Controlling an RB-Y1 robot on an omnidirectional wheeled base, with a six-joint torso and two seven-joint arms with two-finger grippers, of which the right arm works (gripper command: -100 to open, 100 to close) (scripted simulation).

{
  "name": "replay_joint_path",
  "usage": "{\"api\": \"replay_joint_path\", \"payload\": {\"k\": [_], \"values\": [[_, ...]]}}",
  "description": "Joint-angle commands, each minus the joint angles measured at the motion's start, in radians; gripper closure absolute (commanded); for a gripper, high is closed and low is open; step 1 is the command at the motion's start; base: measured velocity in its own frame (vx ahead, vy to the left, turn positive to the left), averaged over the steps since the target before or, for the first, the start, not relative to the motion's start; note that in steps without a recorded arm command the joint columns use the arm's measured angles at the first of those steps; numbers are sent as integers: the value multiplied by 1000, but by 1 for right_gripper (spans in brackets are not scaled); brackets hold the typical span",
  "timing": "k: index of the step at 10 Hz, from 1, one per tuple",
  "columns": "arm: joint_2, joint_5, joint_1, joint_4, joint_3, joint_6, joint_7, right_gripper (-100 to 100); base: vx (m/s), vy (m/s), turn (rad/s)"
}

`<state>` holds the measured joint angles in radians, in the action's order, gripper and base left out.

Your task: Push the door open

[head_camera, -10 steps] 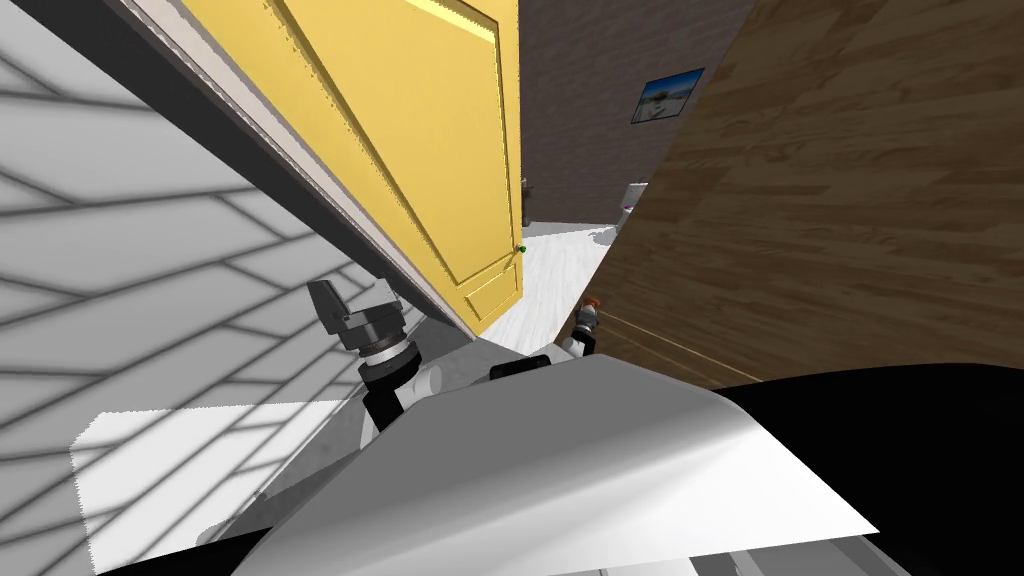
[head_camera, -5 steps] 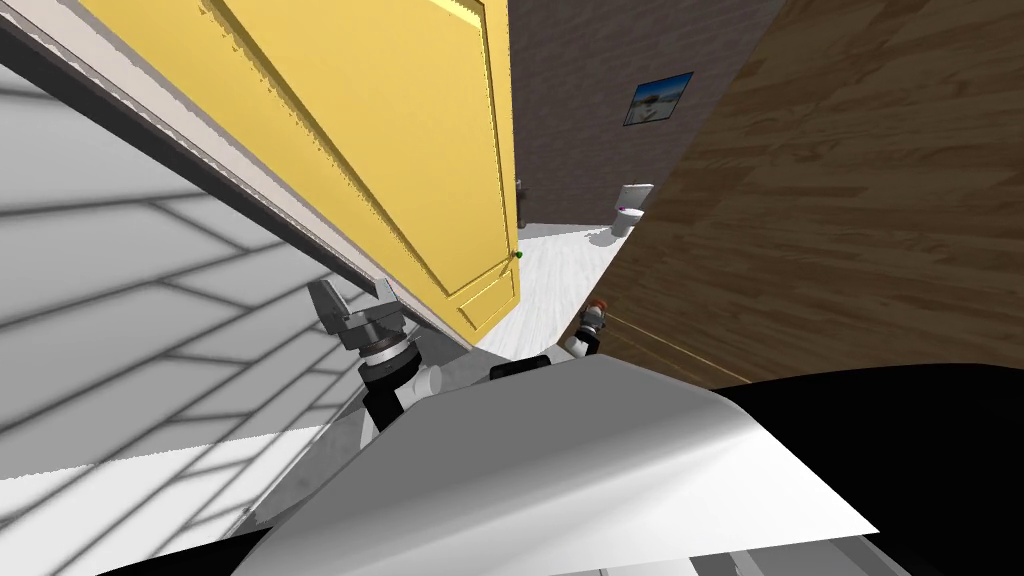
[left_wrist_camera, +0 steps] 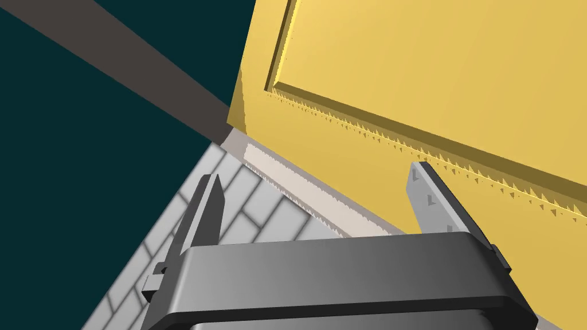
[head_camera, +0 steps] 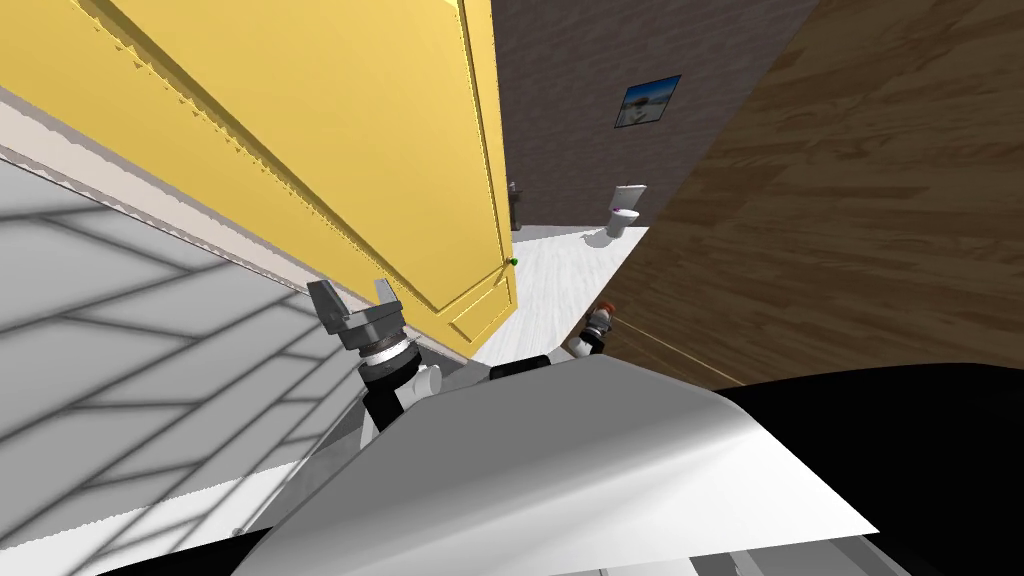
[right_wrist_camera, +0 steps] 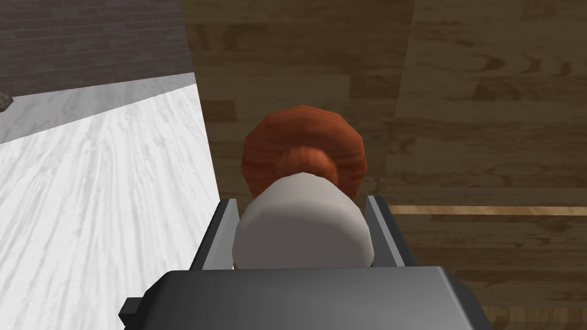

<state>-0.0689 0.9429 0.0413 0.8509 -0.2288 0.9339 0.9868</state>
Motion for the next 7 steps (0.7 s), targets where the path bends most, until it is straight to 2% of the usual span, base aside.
{"api": "replay_joint_path", "payload": {"k": [1,2,3,4,7], "values": [[-10,11,-5,-16,-20,12,5,100,202,-24,-72],[-8,6,-12,-25,-10,9,7,100,86,-9,-24],[-8,20,-20,-30,-31,26,-4,100,142,-62,-20],[-7,26,-22,-31,-38,31,-9,100,171,-88,-19],[1,50,-31,-38,-70,56,-32,100,149,-142,-16]]}}
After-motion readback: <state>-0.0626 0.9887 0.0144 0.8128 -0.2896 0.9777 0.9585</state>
